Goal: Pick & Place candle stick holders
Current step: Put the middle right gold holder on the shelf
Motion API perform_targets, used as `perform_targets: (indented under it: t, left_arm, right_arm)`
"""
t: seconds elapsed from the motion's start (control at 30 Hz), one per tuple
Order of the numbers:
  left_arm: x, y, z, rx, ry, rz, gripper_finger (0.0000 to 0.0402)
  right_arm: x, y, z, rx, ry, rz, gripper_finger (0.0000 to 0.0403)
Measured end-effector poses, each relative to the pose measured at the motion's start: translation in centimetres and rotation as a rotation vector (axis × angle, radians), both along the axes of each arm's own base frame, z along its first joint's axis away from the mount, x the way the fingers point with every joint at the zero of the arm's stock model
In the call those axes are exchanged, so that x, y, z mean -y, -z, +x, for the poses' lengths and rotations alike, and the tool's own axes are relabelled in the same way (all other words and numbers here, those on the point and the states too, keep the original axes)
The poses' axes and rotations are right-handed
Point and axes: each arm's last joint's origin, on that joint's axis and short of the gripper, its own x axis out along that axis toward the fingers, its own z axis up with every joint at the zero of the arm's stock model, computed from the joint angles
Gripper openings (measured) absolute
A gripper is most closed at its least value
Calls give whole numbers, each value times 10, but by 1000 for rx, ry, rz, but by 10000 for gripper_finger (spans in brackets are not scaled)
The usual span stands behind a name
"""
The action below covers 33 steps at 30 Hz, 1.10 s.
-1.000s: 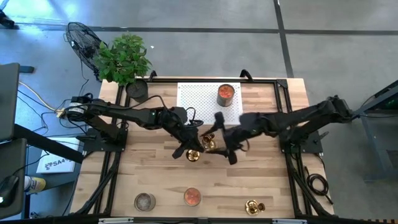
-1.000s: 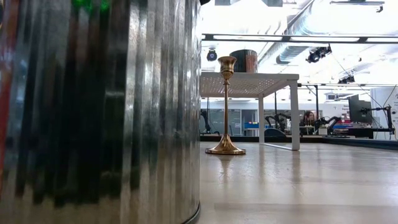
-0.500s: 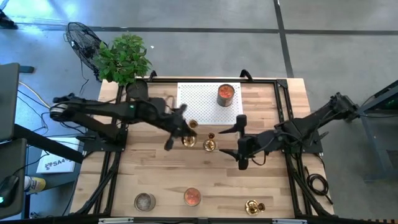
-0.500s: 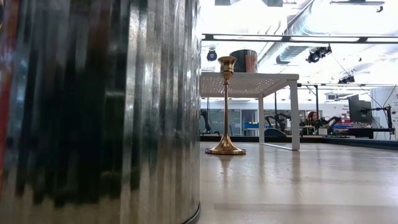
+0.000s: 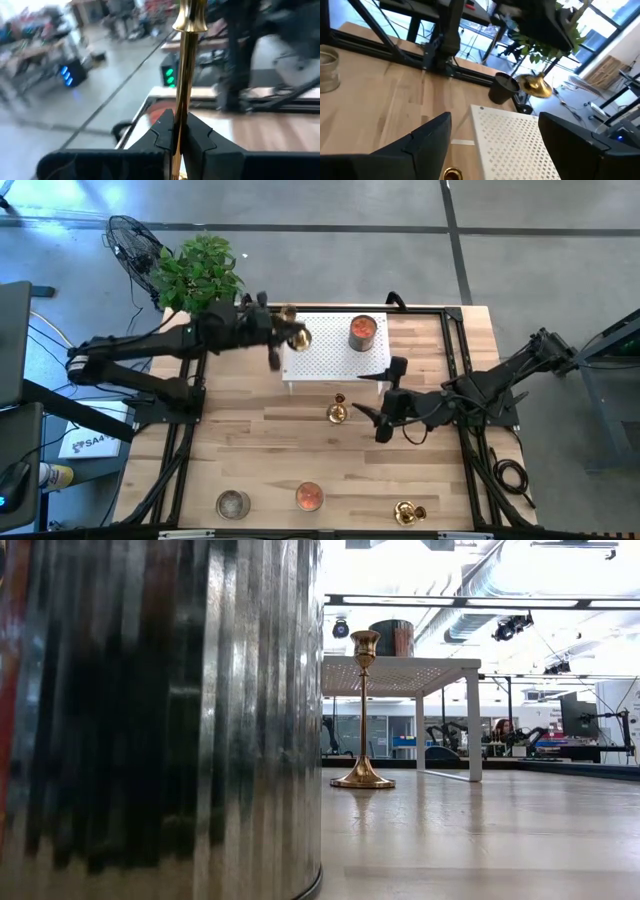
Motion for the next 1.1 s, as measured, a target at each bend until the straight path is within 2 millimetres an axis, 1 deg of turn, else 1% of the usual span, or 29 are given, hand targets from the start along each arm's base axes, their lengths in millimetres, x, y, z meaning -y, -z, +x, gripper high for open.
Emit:
perform_targets:
  t: [0.07, 0.2, 0.3, 0.53, 0.63, 0.8, 0.9, 1.0, 1.1]
  left_arm:
    - [-16, 6, 0, -25, -26, -46, 13]
    - [-39, 16, 4, -55, 12, -105, 13]
    - [-50, 26, 13, -74, 57, -123, 13]
    - [-73, 51, 30, -148, 39, -150, 13]
    - [-78, 61, 39, -173, 39, -141, 13]
    - [-92, 72, 42, -190, 6, -159, 13]
    - [-97, 80, 40, -174, -16, -178, 13]
    - [-96, 86, 39, -123, -5, -156, 13]
    - [-97, 95, 34, -95, -7, -164, 13]
  right_arm:
    - [0, 0, 0, -1, -3, 4, 294]
    - [0, 2, 0, -12, -14, 19, 294]
    - [-1, 3, 0, -19, -14, 16, 294]
    - [-1, 4, 0, -33, -21, 15, 294]
    - [-1, 5, 0, -39, -36, 19, 294]
    - [-1, 5, 0, -42, -38, 18, 294]
    - [-1, 6, 0, -49, -38, 15, 294]
    - [-1, 7, -1, -60, -37, 12, 294]
    - [-1, 7, -1, -67, -37, 9, 294]
